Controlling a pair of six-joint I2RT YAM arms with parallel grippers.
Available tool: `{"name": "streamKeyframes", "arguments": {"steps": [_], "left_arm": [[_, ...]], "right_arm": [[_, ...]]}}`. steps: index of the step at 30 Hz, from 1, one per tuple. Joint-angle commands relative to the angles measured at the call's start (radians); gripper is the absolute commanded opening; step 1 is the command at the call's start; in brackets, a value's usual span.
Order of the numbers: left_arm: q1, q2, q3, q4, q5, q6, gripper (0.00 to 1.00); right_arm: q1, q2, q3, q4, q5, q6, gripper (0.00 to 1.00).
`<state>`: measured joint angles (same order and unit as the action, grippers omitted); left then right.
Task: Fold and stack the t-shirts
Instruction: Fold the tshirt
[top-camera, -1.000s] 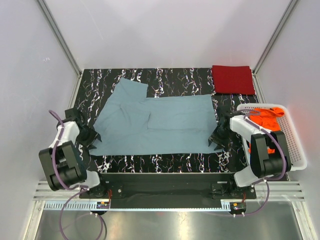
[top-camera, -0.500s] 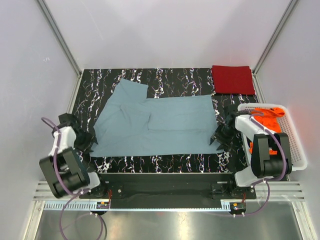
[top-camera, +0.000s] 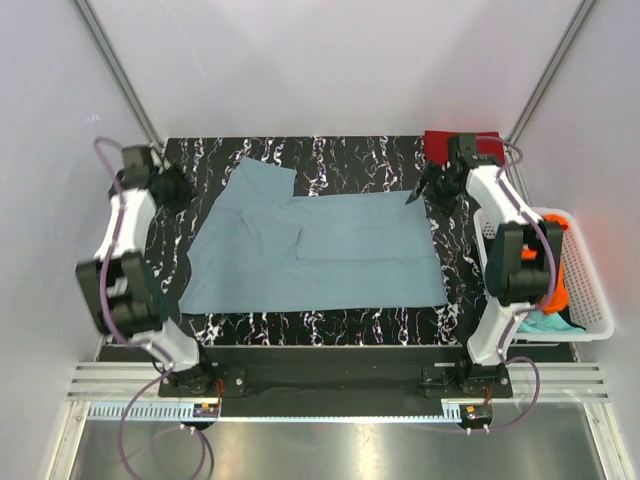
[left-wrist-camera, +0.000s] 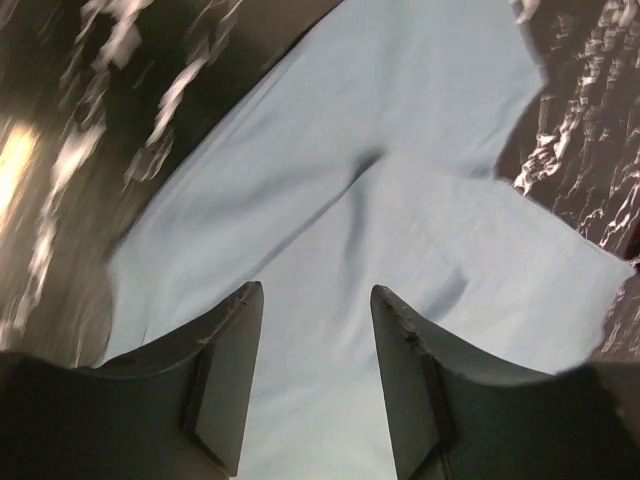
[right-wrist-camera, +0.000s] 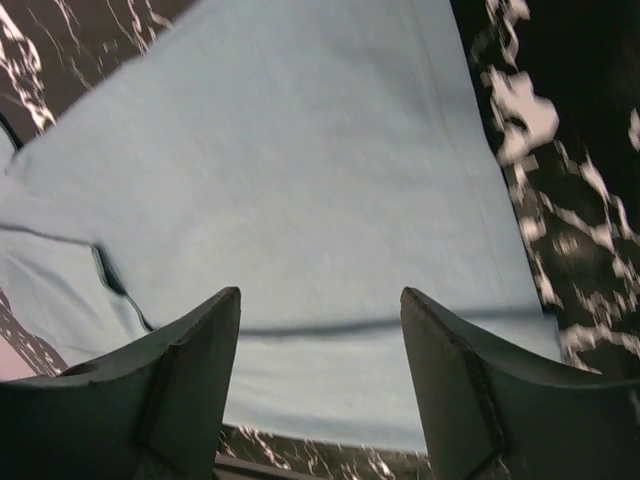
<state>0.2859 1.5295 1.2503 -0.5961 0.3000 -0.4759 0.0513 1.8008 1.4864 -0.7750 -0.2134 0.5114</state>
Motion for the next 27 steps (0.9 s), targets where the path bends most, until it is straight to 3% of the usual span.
{"name": "streamKeyframes", "arguments": {"steps": [1, 9, 19, 27], "left_arm": [[-0.076, 0.208, 0.211, 0.145, 0.059, 0.121, 0.52], [-0.076, 0.602, 0.616, 0.118, 0.134, 0.244, 0.5], [-0.076, 0.693, 0.618, 0.119, 0.088, 0.295, 0.49], [-0.077, 0.741, 0.649, 0.119, 0.154, 0.324, 0.47]], "right_arm": [[0.002, 0.118, 0.138, -0.003, -0.024, -0.011, 0.72], [0.002, 0.324, 0.39, -0.01, 0.034, -0.025, 0.71], [0.002, 0.508, 0.576, -0.018, 0.207, -0.129, 0.67], [0.002, 0.623, 0.715, -0.032, 0.256, -0.08, 0.55]]}}
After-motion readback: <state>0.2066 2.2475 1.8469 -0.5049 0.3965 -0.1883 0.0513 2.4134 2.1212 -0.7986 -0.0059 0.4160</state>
